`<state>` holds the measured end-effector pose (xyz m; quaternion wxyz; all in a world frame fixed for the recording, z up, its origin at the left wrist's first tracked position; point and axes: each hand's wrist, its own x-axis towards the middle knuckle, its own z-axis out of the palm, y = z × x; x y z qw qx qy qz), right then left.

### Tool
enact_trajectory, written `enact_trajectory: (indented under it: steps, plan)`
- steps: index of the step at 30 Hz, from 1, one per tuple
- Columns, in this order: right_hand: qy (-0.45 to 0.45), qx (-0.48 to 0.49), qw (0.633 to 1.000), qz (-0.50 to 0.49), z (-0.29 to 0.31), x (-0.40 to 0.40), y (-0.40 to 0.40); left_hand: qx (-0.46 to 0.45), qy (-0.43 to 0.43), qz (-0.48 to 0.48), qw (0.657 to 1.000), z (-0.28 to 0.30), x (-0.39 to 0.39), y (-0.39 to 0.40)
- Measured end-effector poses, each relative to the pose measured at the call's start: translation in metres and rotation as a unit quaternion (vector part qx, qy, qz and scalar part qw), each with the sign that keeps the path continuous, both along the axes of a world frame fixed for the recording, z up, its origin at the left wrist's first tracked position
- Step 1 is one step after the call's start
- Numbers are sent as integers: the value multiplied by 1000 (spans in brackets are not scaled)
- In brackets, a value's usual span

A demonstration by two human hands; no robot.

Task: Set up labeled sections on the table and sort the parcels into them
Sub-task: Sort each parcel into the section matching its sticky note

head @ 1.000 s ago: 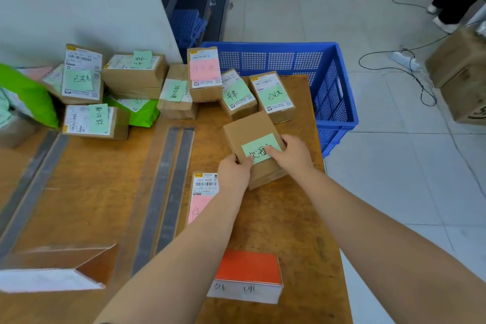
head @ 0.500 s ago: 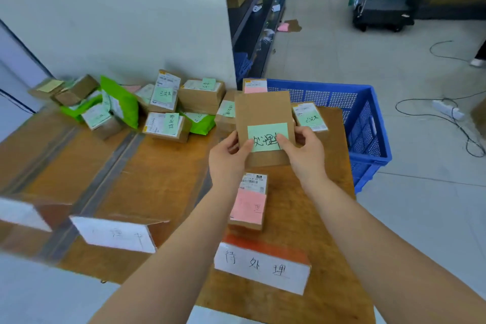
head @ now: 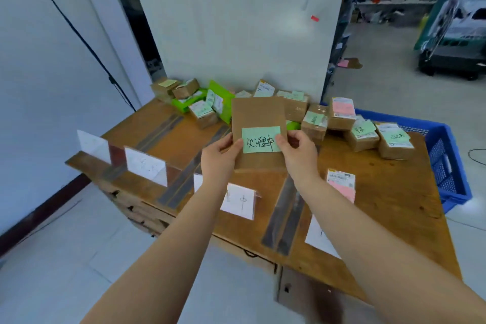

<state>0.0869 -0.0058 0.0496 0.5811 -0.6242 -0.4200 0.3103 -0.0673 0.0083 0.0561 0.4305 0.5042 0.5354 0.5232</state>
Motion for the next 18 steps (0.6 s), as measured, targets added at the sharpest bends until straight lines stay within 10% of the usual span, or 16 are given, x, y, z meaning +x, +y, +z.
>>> enact_trajectory:
  steps: [18]
  plan:
    - [31, -62, 998, -8, -31, -134, 45, -56, 46, -67, 995, -21, -135, 59]
